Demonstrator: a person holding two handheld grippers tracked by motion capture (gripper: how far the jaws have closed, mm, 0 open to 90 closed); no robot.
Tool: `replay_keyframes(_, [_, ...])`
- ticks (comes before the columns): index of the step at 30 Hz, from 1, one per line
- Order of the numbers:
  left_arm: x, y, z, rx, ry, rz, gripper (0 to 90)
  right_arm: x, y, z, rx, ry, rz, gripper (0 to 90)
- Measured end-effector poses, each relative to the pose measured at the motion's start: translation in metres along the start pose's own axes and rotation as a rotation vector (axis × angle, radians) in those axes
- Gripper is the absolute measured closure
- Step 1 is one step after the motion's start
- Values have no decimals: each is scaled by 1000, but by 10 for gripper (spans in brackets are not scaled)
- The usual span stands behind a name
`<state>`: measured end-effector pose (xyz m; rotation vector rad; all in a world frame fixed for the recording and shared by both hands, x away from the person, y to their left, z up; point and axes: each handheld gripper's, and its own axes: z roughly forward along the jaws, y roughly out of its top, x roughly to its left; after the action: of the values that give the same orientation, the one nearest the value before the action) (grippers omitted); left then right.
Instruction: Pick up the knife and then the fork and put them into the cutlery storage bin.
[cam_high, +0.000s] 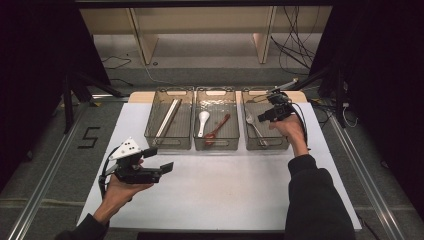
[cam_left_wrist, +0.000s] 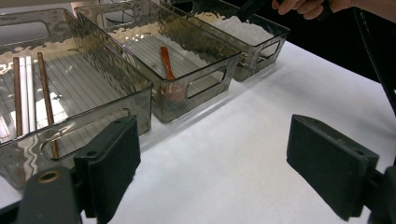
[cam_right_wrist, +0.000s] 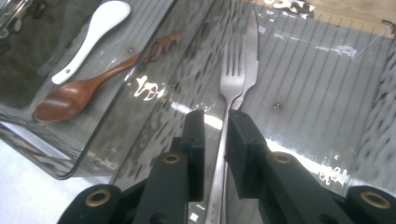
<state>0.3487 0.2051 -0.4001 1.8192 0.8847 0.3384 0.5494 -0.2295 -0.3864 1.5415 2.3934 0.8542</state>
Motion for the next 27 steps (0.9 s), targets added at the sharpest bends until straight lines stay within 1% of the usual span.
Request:
replay_keyframes(4, [0,0,0,0,0,-2,168,4,-1,-1,4,5,-16,708])
replay_keyframes(8, [0,0,0,0,-1,-2,169,9,-1,-5,-13,20,-29,634])
replay_keyframes(11, [0,0,0,-1,-1,-1,168,13,-1,-8,-22,27,-47,597])
replay_keyframes(15, [0,0,0,0,-1,-1,168,18,-3,-11,-37,41,-50,560])
replay_keyframes(17, [0,0,0,1,-1,-1,168,20,-5,-12,-41,46,-53,525])
replay_keyframes(21, [0,0,0,2,-1,0,168,24,-8,-13,-51,55,-50,470])
replay_keyframes(24, [0,0,1,2,-2,-1,168,27,-10,-15,-70,67,-46,439])
replay_keyframes(27, [0,0,1,3,-2,-1,168,32,-12,-17,-79,67,-55,409])
